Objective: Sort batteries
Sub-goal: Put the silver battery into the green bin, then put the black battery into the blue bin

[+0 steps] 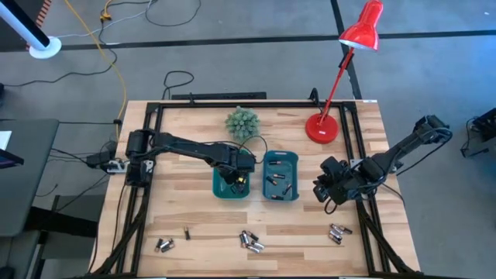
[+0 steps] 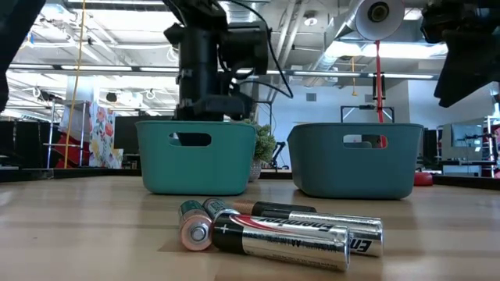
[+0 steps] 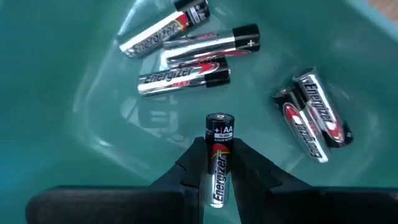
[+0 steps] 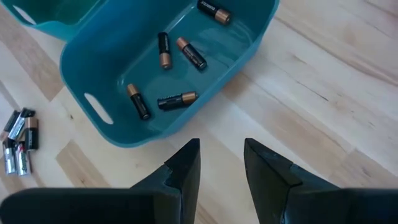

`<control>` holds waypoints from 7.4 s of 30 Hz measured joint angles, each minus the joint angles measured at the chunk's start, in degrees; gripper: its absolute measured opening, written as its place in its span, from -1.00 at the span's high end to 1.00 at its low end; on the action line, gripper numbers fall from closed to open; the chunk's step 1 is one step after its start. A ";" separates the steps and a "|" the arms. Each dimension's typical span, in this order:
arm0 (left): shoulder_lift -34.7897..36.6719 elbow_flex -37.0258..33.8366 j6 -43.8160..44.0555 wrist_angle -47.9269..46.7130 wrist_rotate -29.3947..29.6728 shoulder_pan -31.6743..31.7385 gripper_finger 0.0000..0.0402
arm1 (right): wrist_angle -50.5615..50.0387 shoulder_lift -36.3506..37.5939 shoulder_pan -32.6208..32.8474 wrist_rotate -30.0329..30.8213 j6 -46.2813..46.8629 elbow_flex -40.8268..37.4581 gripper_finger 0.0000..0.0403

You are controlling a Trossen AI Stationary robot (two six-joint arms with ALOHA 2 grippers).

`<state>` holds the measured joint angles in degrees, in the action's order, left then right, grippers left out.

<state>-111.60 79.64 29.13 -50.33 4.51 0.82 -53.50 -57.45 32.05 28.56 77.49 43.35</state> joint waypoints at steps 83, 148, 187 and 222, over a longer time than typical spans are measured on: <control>3.33 -10.53 105.94 -6.90 -2.49 -46.88 0.25 | 2.33 -0.01 5.49 -0.22 -4.05 0.00 0.30; 3.20 20.18 -11.21 3.55 7.47 5.23 0.82 | 2.24 -0.02 5.00 -0.13 6.62 0.00 0.30; -23.90 37.13 -21.17 7.42 -5.74 2.03 0.56 | -0.31 -0.02 0.47 0.02 6.51 0.00 0.30; -22.38 55.10 -15.08 -16.95 2.67 -1.50 0.42 | -0.45 -0.02 5.64 0.00 5.01 0.00 0.30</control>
<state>-133.98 134.74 14.04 -67.28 7.18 -0.69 -53.95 -57.47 37.70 28.56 82.50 43.35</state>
